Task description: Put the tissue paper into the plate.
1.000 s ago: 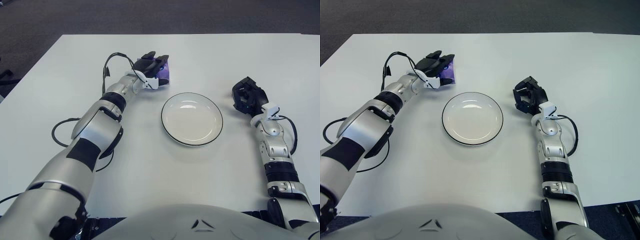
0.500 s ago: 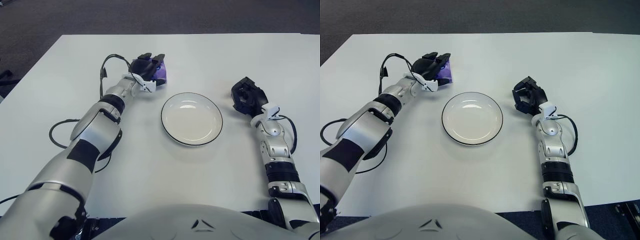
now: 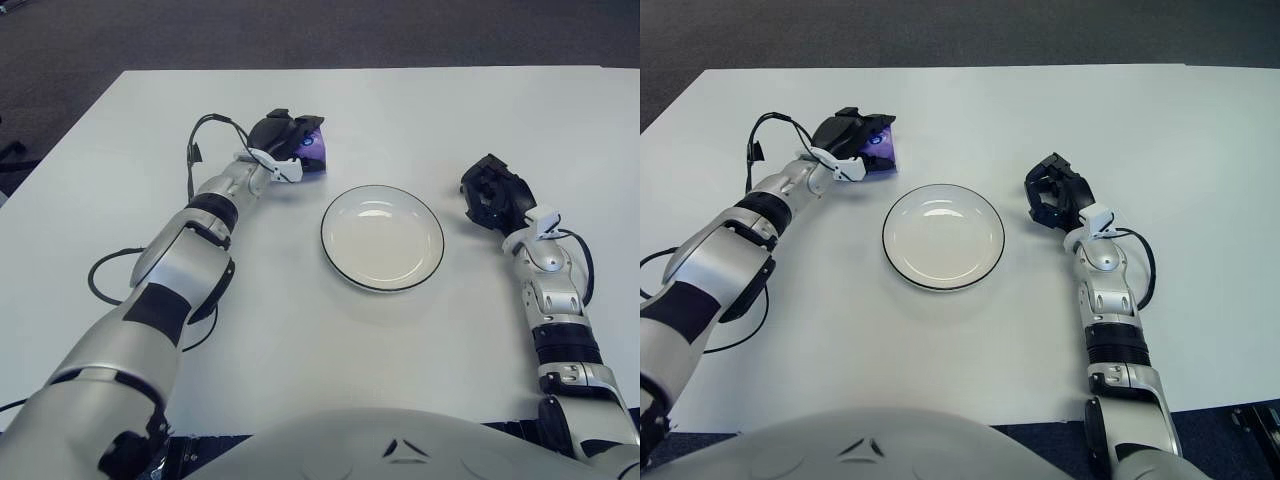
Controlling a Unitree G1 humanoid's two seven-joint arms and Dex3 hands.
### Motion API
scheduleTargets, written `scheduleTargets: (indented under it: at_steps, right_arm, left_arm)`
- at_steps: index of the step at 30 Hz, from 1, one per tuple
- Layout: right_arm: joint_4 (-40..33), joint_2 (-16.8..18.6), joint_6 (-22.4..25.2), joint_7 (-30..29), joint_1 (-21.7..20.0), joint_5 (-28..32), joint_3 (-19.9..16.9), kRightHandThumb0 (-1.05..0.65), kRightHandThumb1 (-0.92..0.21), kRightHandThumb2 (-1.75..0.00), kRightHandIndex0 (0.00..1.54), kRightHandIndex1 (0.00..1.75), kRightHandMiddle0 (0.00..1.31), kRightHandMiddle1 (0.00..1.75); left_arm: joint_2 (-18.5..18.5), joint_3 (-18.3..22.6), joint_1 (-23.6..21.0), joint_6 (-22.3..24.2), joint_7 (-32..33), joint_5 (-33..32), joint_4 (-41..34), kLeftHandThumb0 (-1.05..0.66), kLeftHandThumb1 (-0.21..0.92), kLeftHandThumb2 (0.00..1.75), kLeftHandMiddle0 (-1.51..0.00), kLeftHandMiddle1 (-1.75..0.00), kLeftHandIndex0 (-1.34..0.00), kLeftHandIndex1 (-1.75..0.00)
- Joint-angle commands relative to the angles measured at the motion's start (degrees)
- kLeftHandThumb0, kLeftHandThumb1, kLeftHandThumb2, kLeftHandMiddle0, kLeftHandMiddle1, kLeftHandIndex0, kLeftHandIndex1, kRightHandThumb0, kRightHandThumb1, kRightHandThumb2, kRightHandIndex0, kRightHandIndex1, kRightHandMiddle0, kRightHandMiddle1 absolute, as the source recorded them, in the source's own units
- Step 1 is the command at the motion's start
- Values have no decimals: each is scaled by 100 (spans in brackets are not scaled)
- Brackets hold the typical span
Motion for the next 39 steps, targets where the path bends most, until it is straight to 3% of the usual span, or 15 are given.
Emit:
scheduleTargets:
  at_steps: [1, 4, 7, 14, 22, 28, 39]
  right_arm:
    - [599, 178, 438, 341, 593, -74, 298, -38, -66, -86, 79, 175, 36, 175]
    - [625, 160, 425, 388, 576, -83, 312, -38, -66, -86, 79, 175, 36, 175]
    - [651, 146, 404, 427, 563, -92, 323, -38, -65, -87, 80, 175, 36, 175]
    - [677, 123, 391, 486, 546, -115, 341, -39, -64, -88, 80, 175, 37, 175]
    - [646, 107, 432, 510, 546, -109, 350, -39, -64, -89, 80, 175, 37, 175]
    - [629, 92, 456, 533, 540, -100, 353, -39, -63, -90, 80, 175, 38, 175]
    - [642, 57, 482, 575, 513, -110, 368, -39, -63, -90, 80, 175, 38, 175]
  left_arm:
    - [90, 103, 195, -97, -278, -121, 69, 34, 92, 37, -35, -158, -14, -115]
    - [106, 171, 193, -152, -333, -195, 51, 35, 84, 56, -30, -167, -4, -157]
    - [116, 237, 202, -248, -345, -276, 28, 36, 75, 72, -31, -172, -3, -169]
    - [154, 431, 148, -616, -361, -447, -41, 37, 69, 83, -33, -174, -8, -174]
    - [215, 452, 28, -1202, 415, -319, -170, 37, 67, 86, -34, -175, -21, -175]
    - [314, 364, -99, -1924, 1329, -41, -478, 38, 64, 89, -36, -175, -33, -175]
    - [507, -176, -451, -2191, 3495, 1214, -1103, 38, 62, 92, -38, -175, -45, -175]
